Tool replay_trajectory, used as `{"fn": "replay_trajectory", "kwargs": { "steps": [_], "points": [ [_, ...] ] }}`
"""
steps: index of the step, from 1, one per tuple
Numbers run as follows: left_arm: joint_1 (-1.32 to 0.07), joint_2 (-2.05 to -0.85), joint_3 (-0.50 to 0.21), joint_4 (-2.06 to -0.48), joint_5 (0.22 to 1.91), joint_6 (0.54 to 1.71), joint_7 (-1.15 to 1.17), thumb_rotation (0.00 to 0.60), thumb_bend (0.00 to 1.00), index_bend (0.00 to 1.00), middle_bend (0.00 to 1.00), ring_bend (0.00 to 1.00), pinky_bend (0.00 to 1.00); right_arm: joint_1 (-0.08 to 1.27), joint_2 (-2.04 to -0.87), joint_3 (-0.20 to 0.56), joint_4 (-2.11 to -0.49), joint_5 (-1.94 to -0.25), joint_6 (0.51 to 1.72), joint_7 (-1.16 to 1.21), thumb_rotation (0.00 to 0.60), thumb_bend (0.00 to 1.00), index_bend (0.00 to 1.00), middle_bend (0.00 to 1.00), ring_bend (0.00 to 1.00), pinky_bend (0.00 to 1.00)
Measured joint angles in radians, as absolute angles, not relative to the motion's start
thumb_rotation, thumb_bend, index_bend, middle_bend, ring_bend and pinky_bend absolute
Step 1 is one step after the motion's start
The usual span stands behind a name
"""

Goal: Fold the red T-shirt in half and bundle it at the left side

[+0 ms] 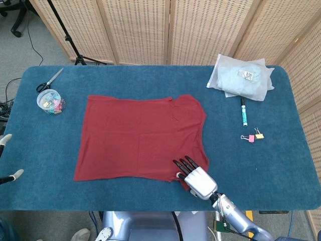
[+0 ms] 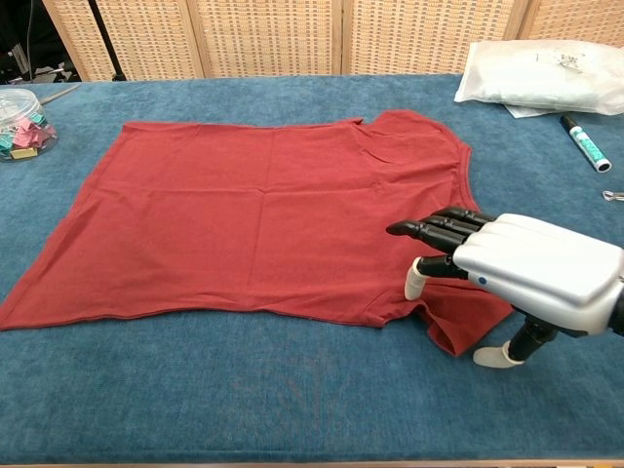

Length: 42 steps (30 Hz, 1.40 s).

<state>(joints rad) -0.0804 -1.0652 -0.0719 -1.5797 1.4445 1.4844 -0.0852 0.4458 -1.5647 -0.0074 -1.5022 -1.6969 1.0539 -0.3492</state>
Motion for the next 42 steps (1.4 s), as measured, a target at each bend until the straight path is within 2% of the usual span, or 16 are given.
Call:
{"fn": "replay_trajectory", "kwargs": {
  "steps": [5,9,17,19,32,38,40,42],
  "points": [
    [-0.081,-1.066,-0.072,-1.58,1.445,1.483,-0.085,0.6,0.0,0.0,0.0,0.0,0.0,0.457,-1.576,-0.001,-1.496,-1.679,1.053,-0.347,0.6,0.08,0.41,0.0,0.0,0.0],
    [-0.081,-1.065,-0.072,-1.581,1.443,1.482,-0.086,0.6,0.0,0.0,0.0,0.0,0.0,0.465,-1.59,0.001,-1.479,-1.676,1.06,-0.337,0.6,0.18,0.46,0.0,0.0,0.0],
    [-0.082,-1.065,-0.073,-1.579,1.443,1.479,-0.088,0.6,0.0,0.0,0.0,0.0,0.0,0.477,-1.619,0.002,-1.44,-1.669,1.075,-0.297,0.6,0.5,0.52,0.0,0.0,0.0],
    [-0.082,-1.065,-0.073,-1.579,1.443,1.479,-0.088,0.6,0.0,0.0,0.0,0.0,0.0,0.48,-1.624,0.001,-1.434,-1.668,1.08,-0.287,0.6,0.53,0.53,0.0,0.0,0.0],
    [-0.09,-1.09,-0.058,-1.537,1.491,1.484,-0.085,0.6,0.0,0.0,0.0,0.0,0.0,0.492,-1.66,-0.003,-1.371,-1.682,1.128,-0.208,0.6,0.54,0.65,0.03,0.0,0.0],
    [-0.107,-1.139,-0.028,-1.423,1.573,1.483,-0.176,0.6,0.0,0.0,0.0,0.0,0.0,0.499,-1.656,-0.006,-1.376,-1.685,1.142,-0.184,0.6,0.54,0.65,0.03,0.0,0.0],
    [-0.12,-1.161,-0.012,-1.369,1.603,1.474,-0.235,0.6,0.04,0.04,0.0,0.0,0.0,0.499,-1.65,-0.007,-1.384,-1.684,1.144,-0.18,0.6,0.56,0.65,0.03,0.0,0.0],
    [-0.135,-1.184,0.003,-1.325,1.631,1.461,-0.304,0.6,0.11,0.14,0.0,0.0,0.0,0.5,-1.642,-0.008,-1.394,-1.681,1.146,-0.177,0.6,0.57,0.65,0.03,0.0,0.0]
  ]
}}
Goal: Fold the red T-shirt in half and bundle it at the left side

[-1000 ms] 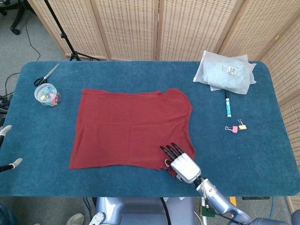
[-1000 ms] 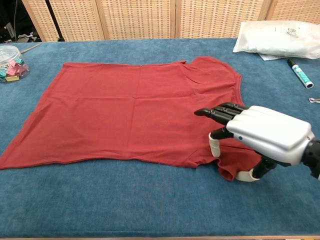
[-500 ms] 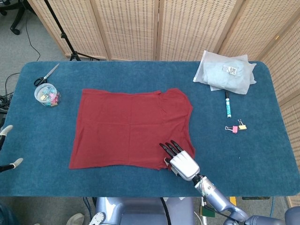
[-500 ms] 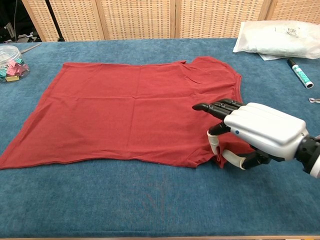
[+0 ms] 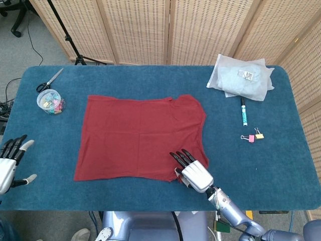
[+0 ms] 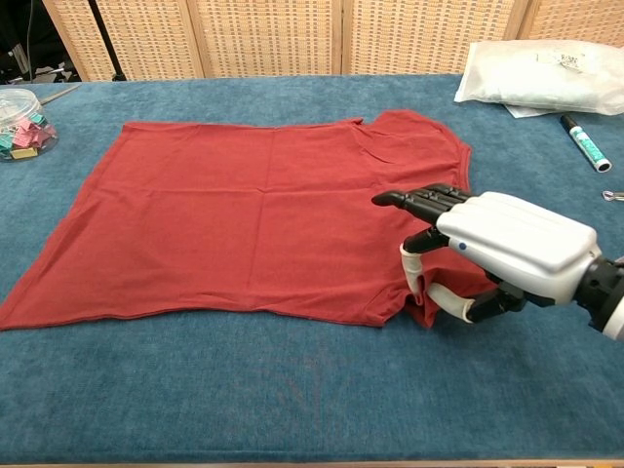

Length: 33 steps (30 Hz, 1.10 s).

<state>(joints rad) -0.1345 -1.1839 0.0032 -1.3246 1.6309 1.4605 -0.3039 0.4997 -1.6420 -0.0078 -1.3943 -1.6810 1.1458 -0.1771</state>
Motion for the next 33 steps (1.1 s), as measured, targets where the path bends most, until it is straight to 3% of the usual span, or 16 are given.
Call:
{"fn": "replay_trajectory", "kwargs": {
  "steps": [3,7,21,33],
  "points": [
    [-0.156,-1.231,0.021,-1.245,1.667,1.45,-0.378,0.6,0.17,0.28,0.0,0.0,0.0,0.501,-1.632,-0.009,-1.401,-1.682,1.152,-0.176,0.6,0.57,0.65,0.03,0.0,0.0],
    [-0.183,-1.317,0.04,-1.115,1.713,1.452,-0.448,0.6,0.21,0.37,0.0,0.0,0.0,0.503,-1.623,-0.01,-1.41,-1.679,1.154,-0.172,0.6,0.57,0.66,0.03,0.0,0.0],
    [-0.224,-1.517,0.089,-0.914,1.754,1.453,-0.525,0.6,0.22,0.47,0.0,0.0,0.0,0.51,-1.617,-0.022,-1.417,-1.678,1.154,-0.166,0.6,0.57,0.66,0.03,0.0,0.0],
    [-0.23,-1.628,0.124,-0.772,1.758,1.445,-0.571,0.6,0.25,0.47,0.0,0.0,0.0,0.51,-1.619,-0.025,-1.413,-1.669,1.154,-0.169,0.6,0.57,0.66,0.03,0.0,0.0]
  ]
}}
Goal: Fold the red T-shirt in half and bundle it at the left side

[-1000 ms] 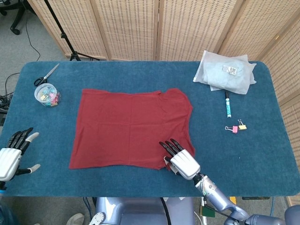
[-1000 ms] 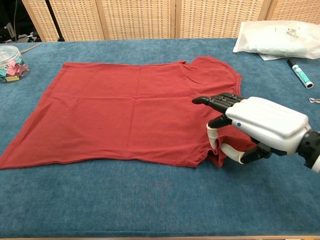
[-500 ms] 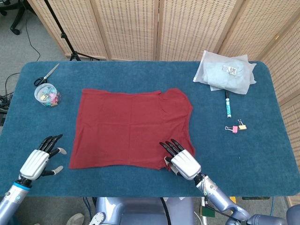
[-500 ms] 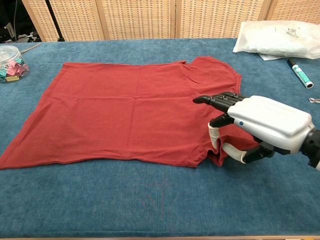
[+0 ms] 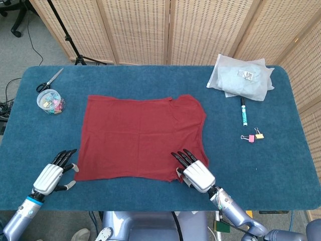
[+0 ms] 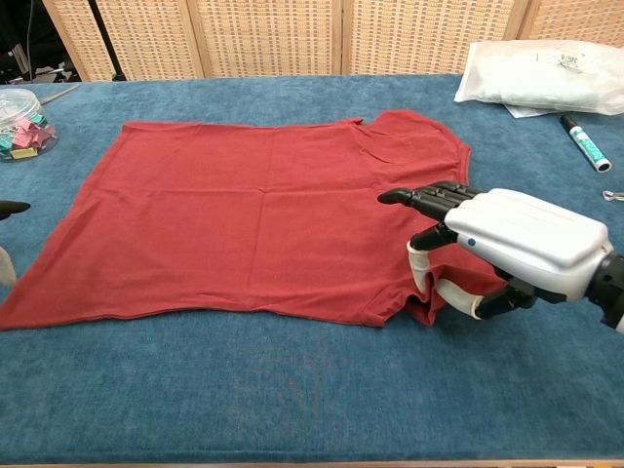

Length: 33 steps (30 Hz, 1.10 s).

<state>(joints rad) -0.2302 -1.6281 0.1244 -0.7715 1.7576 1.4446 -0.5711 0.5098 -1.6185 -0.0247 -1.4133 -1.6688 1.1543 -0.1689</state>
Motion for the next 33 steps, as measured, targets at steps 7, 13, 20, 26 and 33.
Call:
{"fn": "replay_trajectory", "kwargs": {
  "steps": [7,13,20,26,33],
  "points": [
    [-0.235,-1.669,0.135,-0.713,1.759,1.454,-0.594,0.6,0.25,0.47,0.0,0.0,0.0,0.512,-1.618,-0.026,-1.415,-1.665,1.151,-0.168,0.6,0.57,0.66,0.03,0.0,0.0],
    [-0.239,-1.695,0.141,-0.681,1.756,1.456,-0.603,0.6,0.3,0.47,0.0,0.0,0.0,0.512,-1.614,-0.028,-1.416,-1.664,1.151,-0.166,0.6,0.57,0.66,0.03,0.0,0.0],
    [-0.244,-1.708,0.143,-0.661,1.747,1.454,-0.614,0.6,0.43,0.47,0.0,0.0,0.0,0.512,-1.613,-0.03,-1.419,-1.666,1.156,-0.166,0.6,0.57,0.66,0.03,0.0,0.0],
    [-0.245,-1.713,0.147,-0.656,1.741,1.453,-0.626,0.6,0.42,0.51,0.0,0.0,0.0,0.511,-1.614,-0.031,-1.417,-1.665,1.158,-0.164,0.6,0.57,0.66,0.04,0.0,0.0],
    [-0.242,-1.717,0.149,-0.658,1.733,1.461,-0.641,0.6,0.45,0.71,0.0,0.0,0.0,0.511,-1.609,-0.034,-1.417,-1.667,1.161,-0.152,0.6,0.57,0.66,0.04,0.0,0.0]
  ]
}}
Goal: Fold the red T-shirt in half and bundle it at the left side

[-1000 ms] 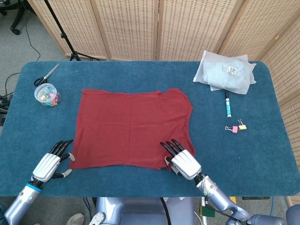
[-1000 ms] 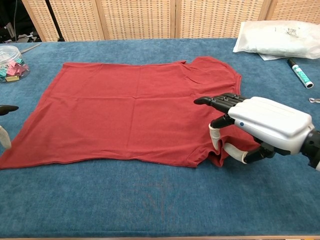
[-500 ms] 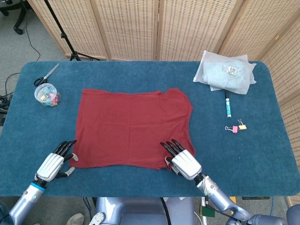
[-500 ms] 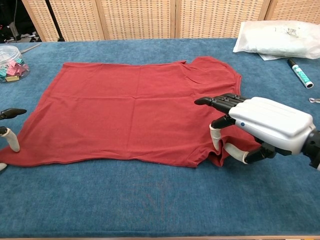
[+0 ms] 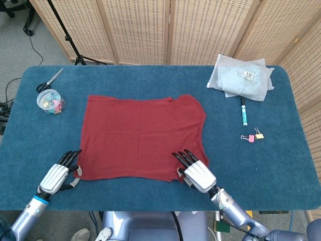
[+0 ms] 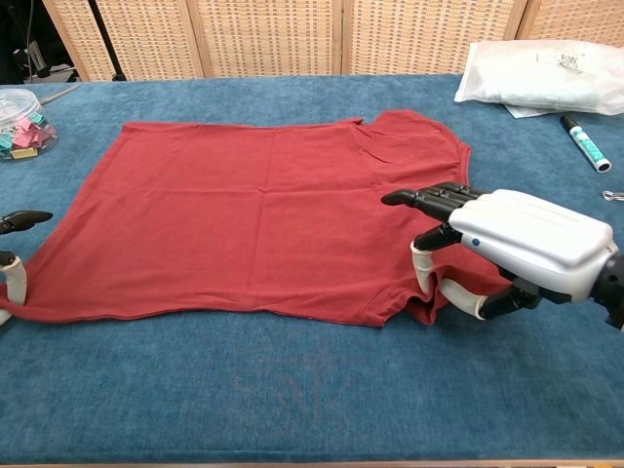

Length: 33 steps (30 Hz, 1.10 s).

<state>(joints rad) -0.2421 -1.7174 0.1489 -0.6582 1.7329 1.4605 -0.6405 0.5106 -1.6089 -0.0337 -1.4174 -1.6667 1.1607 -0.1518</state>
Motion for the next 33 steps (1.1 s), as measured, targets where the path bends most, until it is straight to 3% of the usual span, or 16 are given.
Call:
{"fn": "replay_trajectory", "kwargs": {
  "steps": [6,14,33],
  "points": [
    [-0.236,-1.725,0.142,-0.655,1.722,1.474,-0.629,0.6,0.51,0.73,0.0,0.0,0.0,0.516,-1.597,-0.045,-1.416,-1.685,1.161,-0.122,0.6,0.57,0.66,0.04,0.0,0.0],
    [-0.221,-1.718,0.148,-0.66,1.729,1.521,-0.608,0.6,0.52,0.73,0.0,0.0,0.0,0.523,-1.562,-0.084,-1.425,-1.754,1.185,-0.047,0.6,0.57,0.66,0.04,0.0,0.0],
    [-0.112,-1.659,0.216,-0.656,1.802,1.727,-0.533,0.6,0.54,0.73,0.0,0.0,0.0,0.487,-1.455,-0.243,-1.424,-2.024,1.398,0.05,0.6,0.57,0.67,0.06,0.0,0.0]
  ]
}}
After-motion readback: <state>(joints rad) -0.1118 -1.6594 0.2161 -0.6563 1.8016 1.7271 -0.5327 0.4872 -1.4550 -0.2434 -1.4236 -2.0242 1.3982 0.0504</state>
